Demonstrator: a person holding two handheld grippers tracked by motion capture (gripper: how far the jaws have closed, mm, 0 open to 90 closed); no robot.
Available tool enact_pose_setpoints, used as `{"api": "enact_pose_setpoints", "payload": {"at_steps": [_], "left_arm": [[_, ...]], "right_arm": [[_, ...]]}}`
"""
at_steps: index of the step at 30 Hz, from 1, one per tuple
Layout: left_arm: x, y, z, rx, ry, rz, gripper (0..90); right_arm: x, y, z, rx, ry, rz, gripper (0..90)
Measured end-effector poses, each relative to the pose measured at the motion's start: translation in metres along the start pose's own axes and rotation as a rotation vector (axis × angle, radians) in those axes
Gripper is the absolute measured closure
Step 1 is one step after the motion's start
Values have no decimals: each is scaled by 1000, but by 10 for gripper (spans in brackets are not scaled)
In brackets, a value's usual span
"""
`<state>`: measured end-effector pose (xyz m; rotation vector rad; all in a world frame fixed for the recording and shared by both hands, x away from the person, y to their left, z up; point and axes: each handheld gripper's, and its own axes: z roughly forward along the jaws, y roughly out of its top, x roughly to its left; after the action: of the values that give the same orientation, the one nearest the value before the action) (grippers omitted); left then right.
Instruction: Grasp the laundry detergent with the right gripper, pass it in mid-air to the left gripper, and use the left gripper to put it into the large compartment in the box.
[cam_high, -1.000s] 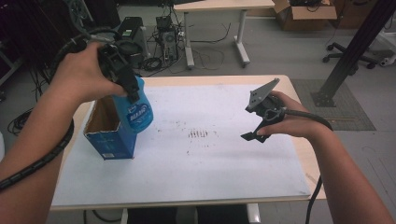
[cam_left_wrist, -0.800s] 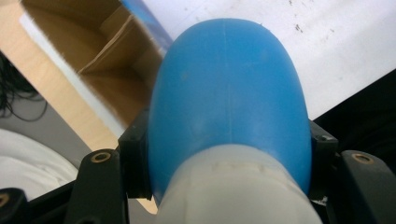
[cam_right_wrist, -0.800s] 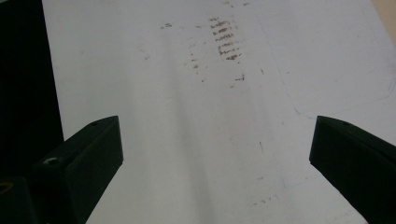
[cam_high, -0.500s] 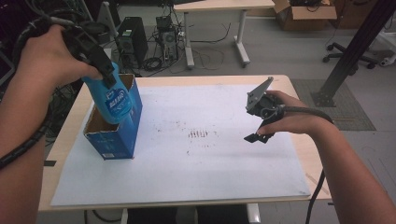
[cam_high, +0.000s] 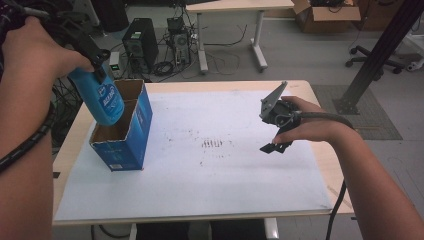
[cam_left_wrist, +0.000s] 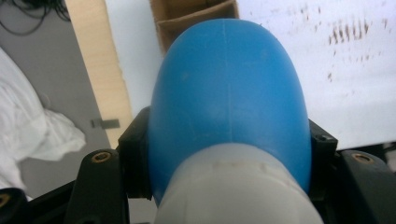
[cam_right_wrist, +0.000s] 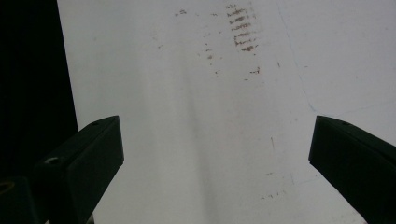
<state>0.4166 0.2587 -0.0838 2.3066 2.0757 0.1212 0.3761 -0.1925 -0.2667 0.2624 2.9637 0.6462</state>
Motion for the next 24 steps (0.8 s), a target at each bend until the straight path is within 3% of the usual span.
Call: {"api": "enact_pose_setpoints", "payload": {"at_steps": [5, 8, 14, 24], "left_arm": [[2, 4, -4, 9, 24, -63, 381], [-1, 5, -5, 12, 41, -68, 381], [-2, 6, 1, 6, 25, -65, 381], [2, 10, 32, 41, 13, -59, 381]], "right_arm": [[0, 4, 4, 9, 10, -6, 31], [1, 6, 6, 14, 16, -16, 32], [0, 7, 7, 16, 20, -16, 32], [1, 5, 5, 11, 21, -17, 32]]}}
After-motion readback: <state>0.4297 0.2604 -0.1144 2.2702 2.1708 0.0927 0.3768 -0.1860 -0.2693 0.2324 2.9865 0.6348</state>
